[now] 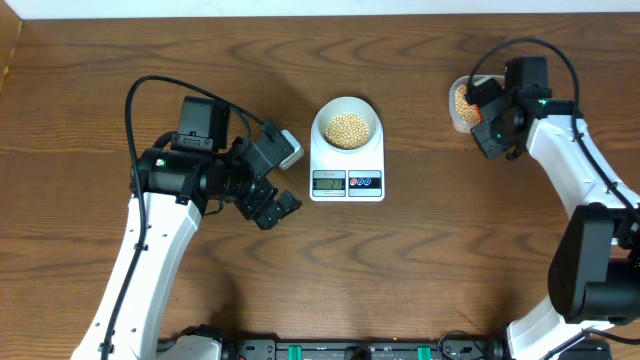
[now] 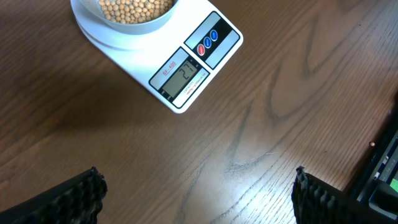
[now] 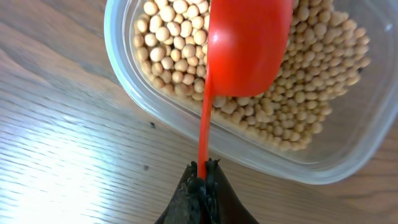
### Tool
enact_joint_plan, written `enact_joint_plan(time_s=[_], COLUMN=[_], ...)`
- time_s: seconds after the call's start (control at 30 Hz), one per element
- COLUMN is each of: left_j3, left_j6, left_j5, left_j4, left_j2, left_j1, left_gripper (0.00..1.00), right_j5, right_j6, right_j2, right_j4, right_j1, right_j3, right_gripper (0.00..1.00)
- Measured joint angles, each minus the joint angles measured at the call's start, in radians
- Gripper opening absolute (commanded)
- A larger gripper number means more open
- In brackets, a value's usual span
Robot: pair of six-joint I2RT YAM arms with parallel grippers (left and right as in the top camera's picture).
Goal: Scoop item into bowl and weigh 50g on scale
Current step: 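Dip the red scoop into the soybeans and scoop another load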
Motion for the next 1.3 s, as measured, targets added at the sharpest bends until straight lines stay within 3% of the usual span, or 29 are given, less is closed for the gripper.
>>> enact_joint_plan(time_s=[0.67,1.3], left_j3=[0.0,0.0], left_j6=[0.0,0.0], left_j5=[0.0,0.0], left_j4=[0.0,0.0], left_j2=[0.0,0.0], left_j1=[0.0,0.0], left_gripper=[0.98,0.98], right_j5=[-0.487,-0.716], right_j6=[0.299,0.334], right_j2=[0.0,0.0], right_j4=[-0.022,-0.042], right_j1=[-0.214,-0.388], right_j3=[-0.001,-0.001], right_gripper=[0.01,0.01])
